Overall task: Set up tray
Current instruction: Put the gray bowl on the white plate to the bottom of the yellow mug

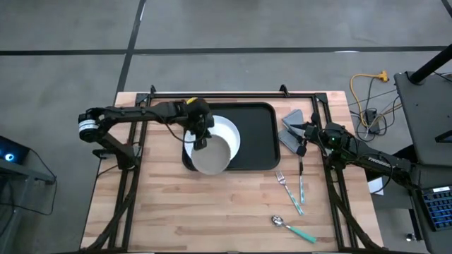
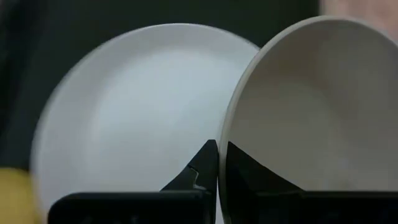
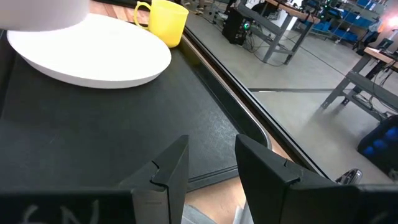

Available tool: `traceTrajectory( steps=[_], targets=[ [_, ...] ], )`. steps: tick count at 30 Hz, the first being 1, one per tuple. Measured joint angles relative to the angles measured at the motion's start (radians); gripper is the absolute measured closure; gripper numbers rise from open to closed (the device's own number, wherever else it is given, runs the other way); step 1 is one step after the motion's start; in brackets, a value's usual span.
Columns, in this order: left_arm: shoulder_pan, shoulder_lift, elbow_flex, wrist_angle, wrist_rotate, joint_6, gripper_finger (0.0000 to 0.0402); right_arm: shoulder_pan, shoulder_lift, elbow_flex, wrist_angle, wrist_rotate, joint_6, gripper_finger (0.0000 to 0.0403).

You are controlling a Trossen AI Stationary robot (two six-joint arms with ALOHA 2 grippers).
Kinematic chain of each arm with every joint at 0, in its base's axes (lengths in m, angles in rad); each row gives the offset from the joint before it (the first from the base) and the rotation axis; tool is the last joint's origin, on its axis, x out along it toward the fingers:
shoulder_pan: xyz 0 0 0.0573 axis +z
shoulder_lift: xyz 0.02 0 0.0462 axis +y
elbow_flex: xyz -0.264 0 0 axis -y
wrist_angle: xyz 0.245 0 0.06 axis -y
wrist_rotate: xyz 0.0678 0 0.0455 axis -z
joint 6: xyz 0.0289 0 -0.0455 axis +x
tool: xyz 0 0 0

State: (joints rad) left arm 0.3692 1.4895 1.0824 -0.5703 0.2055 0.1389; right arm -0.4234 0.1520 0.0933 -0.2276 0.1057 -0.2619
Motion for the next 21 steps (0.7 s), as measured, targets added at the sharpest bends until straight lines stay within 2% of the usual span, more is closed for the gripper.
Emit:
traceTrajectory(
  steps=[7, 21],
  targets=[
    [0.052, 0.003, 0.0, 0.031, -0.032, -0.015, 0.0401, 0.0, 0.0, 0.0, 0.0, 0.0, 0.0, 0.028],
    [0.059, 0.004, -0.052, 0.071, -0.132, -0.021, 0.0401, 0.0, 0.0, 0.0, 0.0, 0.0, 0.0, 0.028]
  ],
)
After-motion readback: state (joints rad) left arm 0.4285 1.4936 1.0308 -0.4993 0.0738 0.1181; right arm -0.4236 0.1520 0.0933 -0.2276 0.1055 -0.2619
